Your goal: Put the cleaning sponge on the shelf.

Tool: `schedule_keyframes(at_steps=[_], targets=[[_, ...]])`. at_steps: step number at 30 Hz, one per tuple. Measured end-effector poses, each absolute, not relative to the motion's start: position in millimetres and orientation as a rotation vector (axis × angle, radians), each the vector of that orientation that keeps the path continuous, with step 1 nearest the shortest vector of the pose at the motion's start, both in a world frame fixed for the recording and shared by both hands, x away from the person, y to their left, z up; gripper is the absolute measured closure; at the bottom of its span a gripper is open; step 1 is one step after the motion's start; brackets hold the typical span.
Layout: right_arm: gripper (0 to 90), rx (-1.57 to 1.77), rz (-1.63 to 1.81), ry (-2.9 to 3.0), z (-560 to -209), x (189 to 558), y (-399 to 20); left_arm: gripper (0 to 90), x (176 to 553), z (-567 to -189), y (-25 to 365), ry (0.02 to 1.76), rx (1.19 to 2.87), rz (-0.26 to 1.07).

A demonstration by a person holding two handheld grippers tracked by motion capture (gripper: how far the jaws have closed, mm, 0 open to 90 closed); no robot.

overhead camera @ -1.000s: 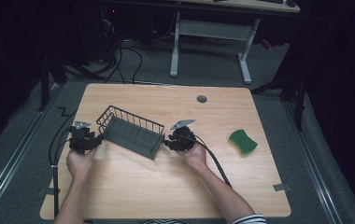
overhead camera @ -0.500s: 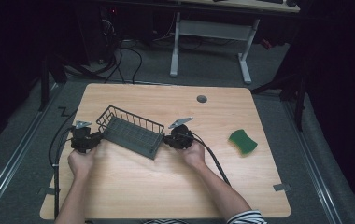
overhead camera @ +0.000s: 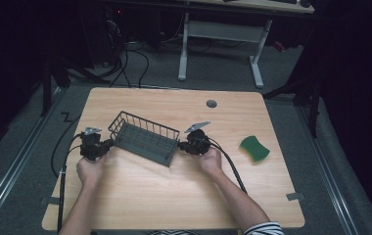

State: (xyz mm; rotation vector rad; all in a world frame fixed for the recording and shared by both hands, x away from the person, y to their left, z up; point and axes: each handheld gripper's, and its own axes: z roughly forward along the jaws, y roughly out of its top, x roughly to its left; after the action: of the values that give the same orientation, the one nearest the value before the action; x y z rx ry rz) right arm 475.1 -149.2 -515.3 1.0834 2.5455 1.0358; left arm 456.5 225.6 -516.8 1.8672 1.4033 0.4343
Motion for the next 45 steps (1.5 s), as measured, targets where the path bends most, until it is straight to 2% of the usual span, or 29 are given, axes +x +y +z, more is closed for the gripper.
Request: schedule_keyframes(at_steps=[5, 13, 22, 37, 45], targets=[[85.5, 1.145, 1.012, 2.517, -513.6, 477.8, -166.0, 86.0, 464.1, -512.2, 201.8, 1.356, 1.941, 0.413], [85.6, 1.285, 0.963, 2.454, -508.1, 485.2, -203.9, 86.1, 477.3, -513.0, 165.0, 1.338, 1.920, 0.345], [86.7, 1.460, 0.932, 2.378, -504.3, 502.2, -247.9, 86.3, 491.2, -510.2, 133.8, 1.394, 1.908, 0.333], [85.3, 1.458, 0.968, 2.332, -495.6, 490.3, -276.0, 86.6, 512.3, -508.0, 70.8, 1.360, 1.948, 0.315], [84.6, 1.513, 0.945, 2.287, -493.2, 489.5, -291.5, 86.5, 520.8, -507.8, 51.0, 1.367, 1.938, 0.306]])
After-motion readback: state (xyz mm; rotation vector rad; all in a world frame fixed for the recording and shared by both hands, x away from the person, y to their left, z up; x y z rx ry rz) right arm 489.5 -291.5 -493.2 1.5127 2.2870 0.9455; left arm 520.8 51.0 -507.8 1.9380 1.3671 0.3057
